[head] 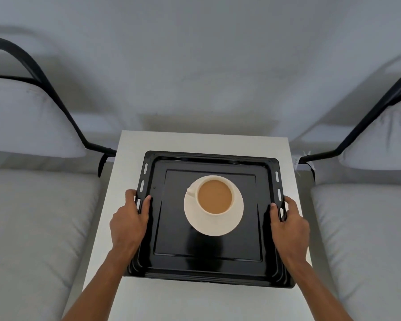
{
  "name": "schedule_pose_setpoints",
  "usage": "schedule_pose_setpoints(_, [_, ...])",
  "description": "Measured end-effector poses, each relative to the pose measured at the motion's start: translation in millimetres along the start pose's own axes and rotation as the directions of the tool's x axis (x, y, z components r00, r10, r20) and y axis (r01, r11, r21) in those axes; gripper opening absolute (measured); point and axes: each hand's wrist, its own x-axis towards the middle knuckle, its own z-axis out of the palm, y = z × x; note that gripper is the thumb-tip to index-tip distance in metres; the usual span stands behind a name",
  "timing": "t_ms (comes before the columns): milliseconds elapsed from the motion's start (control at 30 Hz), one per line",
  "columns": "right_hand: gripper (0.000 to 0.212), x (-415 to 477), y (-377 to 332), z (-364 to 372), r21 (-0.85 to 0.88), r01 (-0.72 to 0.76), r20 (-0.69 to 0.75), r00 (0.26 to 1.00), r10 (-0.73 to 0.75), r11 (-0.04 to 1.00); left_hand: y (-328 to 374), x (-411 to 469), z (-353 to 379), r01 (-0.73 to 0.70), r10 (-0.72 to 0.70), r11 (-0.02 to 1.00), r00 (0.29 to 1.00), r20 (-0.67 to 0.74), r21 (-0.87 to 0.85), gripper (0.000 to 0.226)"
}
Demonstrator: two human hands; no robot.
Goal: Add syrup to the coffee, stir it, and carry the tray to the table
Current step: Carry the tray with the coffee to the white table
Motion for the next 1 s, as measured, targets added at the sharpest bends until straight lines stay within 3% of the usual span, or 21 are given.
schedule_pose_setpoints(1000, [0.036,34,9,39,-0.200,0.074,0.021,0.997,-0.072,0.977,3,26,17,0.002,-0.004,0.996,1.000,0.023,0.093,0.036])
